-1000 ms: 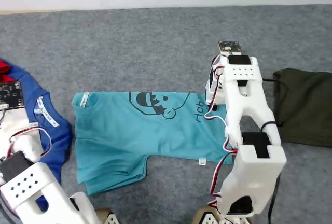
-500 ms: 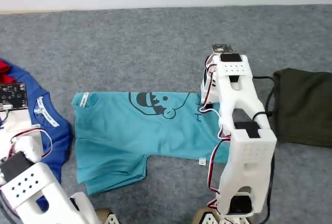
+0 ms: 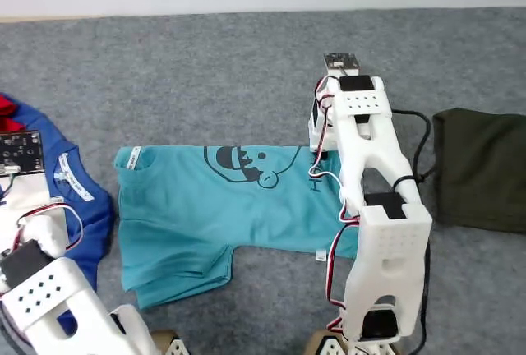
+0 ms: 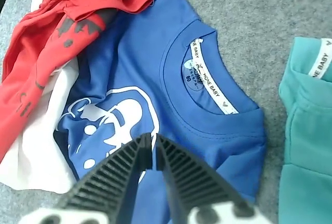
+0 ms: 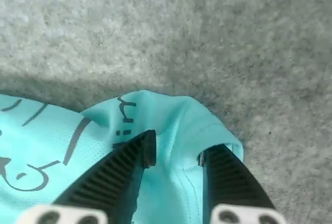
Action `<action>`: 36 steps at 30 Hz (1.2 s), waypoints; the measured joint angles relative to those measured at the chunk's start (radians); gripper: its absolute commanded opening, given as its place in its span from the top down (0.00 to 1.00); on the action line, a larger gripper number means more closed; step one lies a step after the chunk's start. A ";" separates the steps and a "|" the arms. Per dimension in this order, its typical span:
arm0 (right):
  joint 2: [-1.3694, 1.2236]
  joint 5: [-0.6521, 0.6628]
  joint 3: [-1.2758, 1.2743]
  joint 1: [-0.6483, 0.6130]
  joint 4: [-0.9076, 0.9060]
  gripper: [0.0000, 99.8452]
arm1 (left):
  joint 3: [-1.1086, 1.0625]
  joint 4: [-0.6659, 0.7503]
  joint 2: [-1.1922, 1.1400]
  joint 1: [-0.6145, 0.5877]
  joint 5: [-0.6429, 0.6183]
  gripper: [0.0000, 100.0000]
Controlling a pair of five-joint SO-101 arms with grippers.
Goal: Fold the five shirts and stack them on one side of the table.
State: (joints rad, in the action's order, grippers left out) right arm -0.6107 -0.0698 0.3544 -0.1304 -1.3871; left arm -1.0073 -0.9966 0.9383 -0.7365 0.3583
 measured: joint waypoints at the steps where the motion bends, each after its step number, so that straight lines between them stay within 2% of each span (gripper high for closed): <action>1: 0.000 0.000 0.002 0.000 0.000 0.86 | 0.000 0.000 0.000 0.000 0.000 0.98; 14: 0.000 0.000 0.005 0.000 0.012 0.86 | 0.000 0.000 0.000 0.000 0.000 0.98; 20: -0.054 0.000 0.006 0.009 0.014 0.98 | 0.000 0.000 0.000 0.000 0.000 0.98; 36: -0.069 0.000 0.236 0.032 0.020 0.99 | 0.000 0.000 0.000 0.000 0.000 0.98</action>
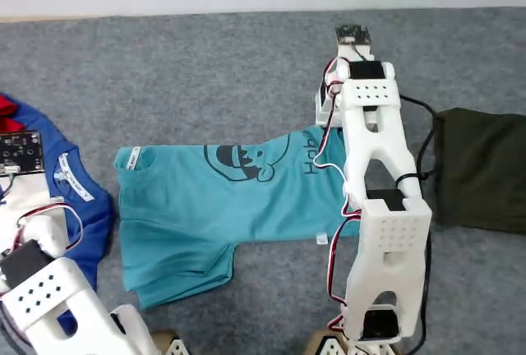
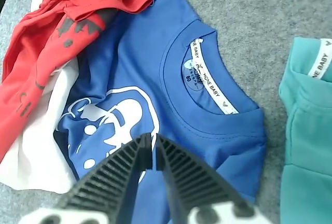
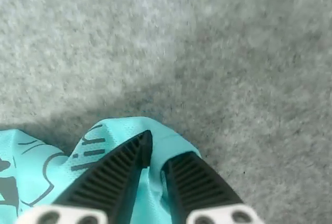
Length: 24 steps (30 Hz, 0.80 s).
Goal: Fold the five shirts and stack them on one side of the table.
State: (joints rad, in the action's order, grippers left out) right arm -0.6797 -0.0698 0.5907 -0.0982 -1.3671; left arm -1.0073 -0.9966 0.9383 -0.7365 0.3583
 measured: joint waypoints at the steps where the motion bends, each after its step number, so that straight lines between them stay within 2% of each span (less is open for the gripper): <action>1: 0.000 0.000 0.003 0.000 0.008 0.99 | 0.000 0.000 0.000 0.000 0.000 0.98; 14: -0.161 0.000 0.006 0.074 0.084 0.99 | 0.000 0.000 0.000 0.000 0.000 0.98; 24: -0.181 0.000 0.137 0.074 0.094 0.98 | 0.000 0.000 0.000 0.000 0.000 0.98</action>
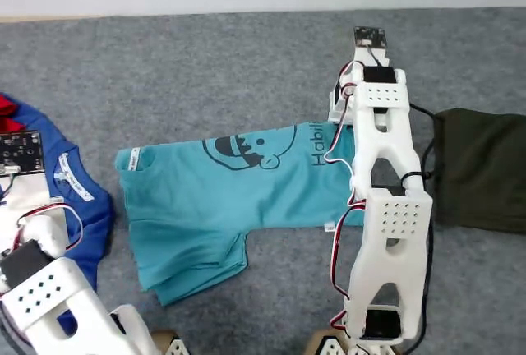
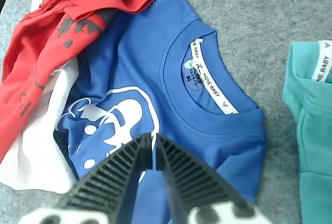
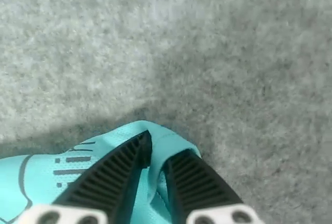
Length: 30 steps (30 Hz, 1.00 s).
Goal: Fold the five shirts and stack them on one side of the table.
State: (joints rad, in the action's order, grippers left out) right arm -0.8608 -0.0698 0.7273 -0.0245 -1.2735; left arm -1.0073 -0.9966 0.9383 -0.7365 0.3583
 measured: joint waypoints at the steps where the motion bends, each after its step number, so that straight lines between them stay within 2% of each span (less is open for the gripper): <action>1: 0.000 0.002 0.000 0.000 0.005 0.97 | 0.000 0.000 0.000 0.000 0.000 0.98; 6: -0.002 0.063 0.000 0.000 0.009 0.80 | 0.000 0.000 0.000 0.000 0.000 0.98; 8: -0.002 0.064 0.000 0.002 0.002 0.76 | -0.005 0.000 0.000 0.000 0.000 0.98; 14: -0.008 0.064 0.146 -0.014 -0.124 0.76 | -0.049 0.000 0.000 0.000 0.000 0.98; 21: -0.011 0.064 0.393 -0.052 -0.373 0.76 | -0.051 0.000 0.000 0.000 0.000 0.98; 27: -0.012 0.064 0.423 -0.051 -0.477 0.77 | -0.048 -0.003 0.000 0.000 0.000 0.98; 30: -0.012 0.081 0.385 -0.046 -0.477 0.82 | 0.005 -0.075 0.000 0.012 0.002 0.98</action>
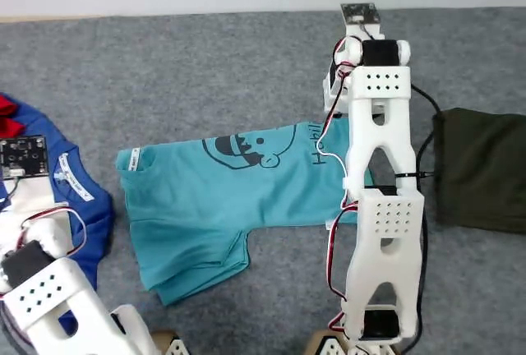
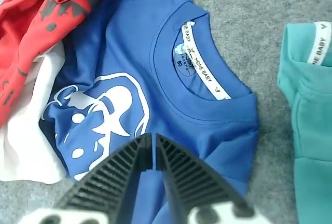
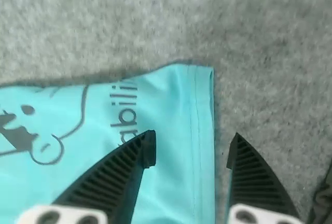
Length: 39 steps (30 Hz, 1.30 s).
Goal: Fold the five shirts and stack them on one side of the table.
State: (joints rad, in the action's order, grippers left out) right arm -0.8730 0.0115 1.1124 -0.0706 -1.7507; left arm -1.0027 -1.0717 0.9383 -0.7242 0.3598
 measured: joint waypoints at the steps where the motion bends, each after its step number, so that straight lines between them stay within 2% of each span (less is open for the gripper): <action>1: 0.000 0.011 -0.020 0.005 0.000 0.85 | 0.026 -0.038 0.000 0.014 0.003 0.98; 4: 0.025 0.054 -0.109 0.015 0.000 0.89 | 0.112 -0.183 0.000 0.087 0.054 0.98; 9: 0.161 0.110 -0.308 0.052 -0.002 0.89 | 0.221 -0.410 0.000 0.296 0.135 0.97; 16: 0.390 0.180 -0.574 0.210 -0.002 0.89 | 0.204 -0.557 0.000 0.618 0.235 0.97; 22: 0.562 0.218 -0.744 0.348 -0.002 0.89 | 0.077 -0.562 0.000 0.744 0.414 0.96; 25: 0.612 0.221 -0.816 0.411 -0.002 0.89 | 0.028 -0.551 0.000 0.786 0.479 0.91; 27: 0.640 0.221 -0.864 0.450 -0.002 0.89 | -0.017 -0.517 0.000 0.813 0.488 0.88; 35: 0.663 0.221 -0.944 0.540 -0.002 0.89 | -0.114 -0.402 0.000 0.941 0.494 0.85; 39: 0.663 0.221 -0.944 0.574 -0.002 0.89 | -0.172 -0.328 0.000 0.962 0.494 0.84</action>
State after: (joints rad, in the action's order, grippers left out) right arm -0.2102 0.2325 0.1688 0.5033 -1.7522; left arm -1.1745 -1.4001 0.9383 0.2378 0.8539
